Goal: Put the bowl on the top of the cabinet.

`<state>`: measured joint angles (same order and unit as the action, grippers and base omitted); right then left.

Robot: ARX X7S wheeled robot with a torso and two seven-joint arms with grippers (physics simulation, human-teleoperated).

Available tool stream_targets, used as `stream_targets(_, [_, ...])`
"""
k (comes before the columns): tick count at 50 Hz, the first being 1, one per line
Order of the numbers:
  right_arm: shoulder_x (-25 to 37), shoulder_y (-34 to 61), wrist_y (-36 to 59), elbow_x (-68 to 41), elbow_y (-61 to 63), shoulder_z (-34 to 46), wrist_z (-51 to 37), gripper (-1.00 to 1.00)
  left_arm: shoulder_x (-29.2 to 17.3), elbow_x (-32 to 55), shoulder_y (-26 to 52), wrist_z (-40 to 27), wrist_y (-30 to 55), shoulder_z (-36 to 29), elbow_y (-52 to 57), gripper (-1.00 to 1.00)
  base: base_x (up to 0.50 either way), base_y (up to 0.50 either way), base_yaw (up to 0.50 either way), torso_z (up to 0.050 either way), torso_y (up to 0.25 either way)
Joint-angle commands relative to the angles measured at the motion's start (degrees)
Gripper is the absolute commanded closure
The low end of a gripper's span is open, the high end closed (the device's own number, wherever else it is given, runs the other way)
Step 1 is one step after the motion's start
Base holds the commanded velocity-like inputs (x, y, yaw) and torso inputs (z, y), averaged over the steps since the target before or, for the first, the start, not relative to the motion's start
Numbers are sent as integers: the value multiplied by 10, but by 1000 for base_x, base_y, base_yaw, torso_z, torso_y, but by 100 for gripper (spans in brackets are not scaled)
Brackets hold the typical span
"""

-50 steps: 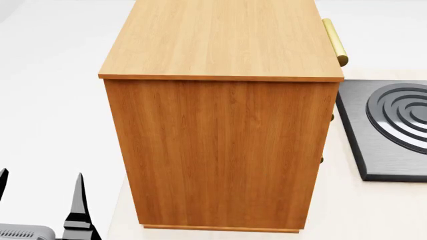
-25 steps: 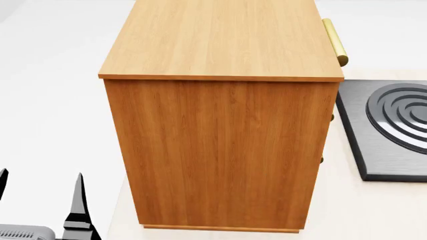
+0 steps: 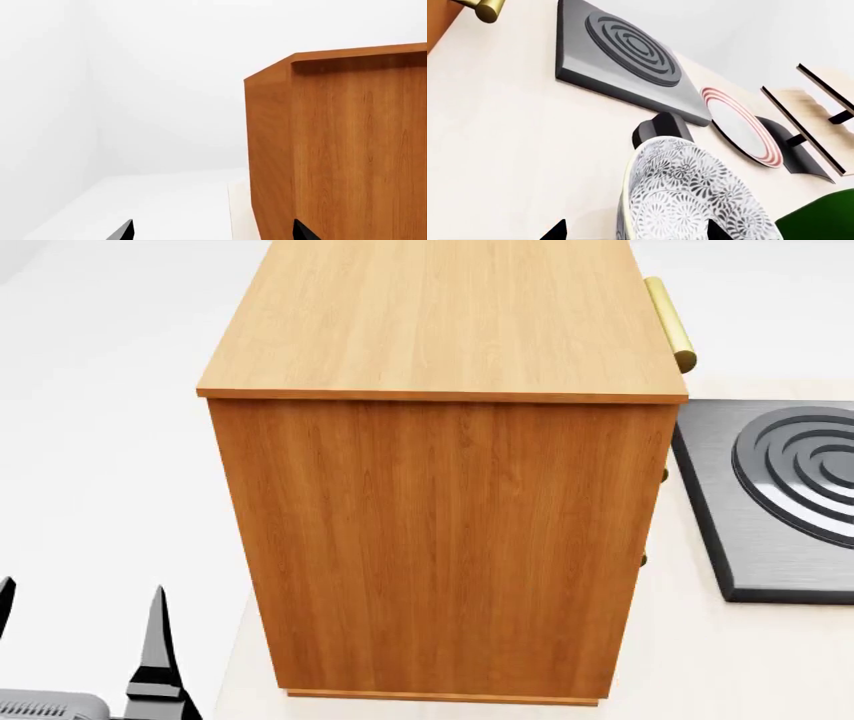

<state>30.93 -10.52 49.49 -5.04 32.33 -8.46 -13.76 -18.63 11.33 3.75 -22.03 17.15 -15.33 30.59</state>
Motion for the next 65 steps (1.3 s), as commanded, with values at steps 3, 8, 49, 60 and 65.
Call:
stream_targets(3, [-1, 3, -7, 0, -13, 3, 0, -100, -1, 1, 3, -2, -1, -2, -3, -100, 0, 0, 0, 0, 0])
stream_targets(8, [-1, 5, -8, 0, -17, 5, 0, -100, -2, 2, 3, -3, -1, -3, -3, -100, 0, 0, 0, 0, 0])
stream_targets(49, [-3, 5, -25, -2, -34, 0, -4, -100, -6, 6, 3, -9, -6, -9, -6, -100, 0, 0, 0, 0, 0])
stream_targets(60, [-4, 5, -25, -2, -34, 1, -4, -100, -8, 6, 2, -12, -6, -11, -3, -100, 0, 0, 0, 0, 0])
stream_targets(65, [-4, 7, -26, -2, -37, 3, -4, -100, -9, 7, 3, -12, -5, -12, -4, -100, 0, 0, 0, 0, 0])
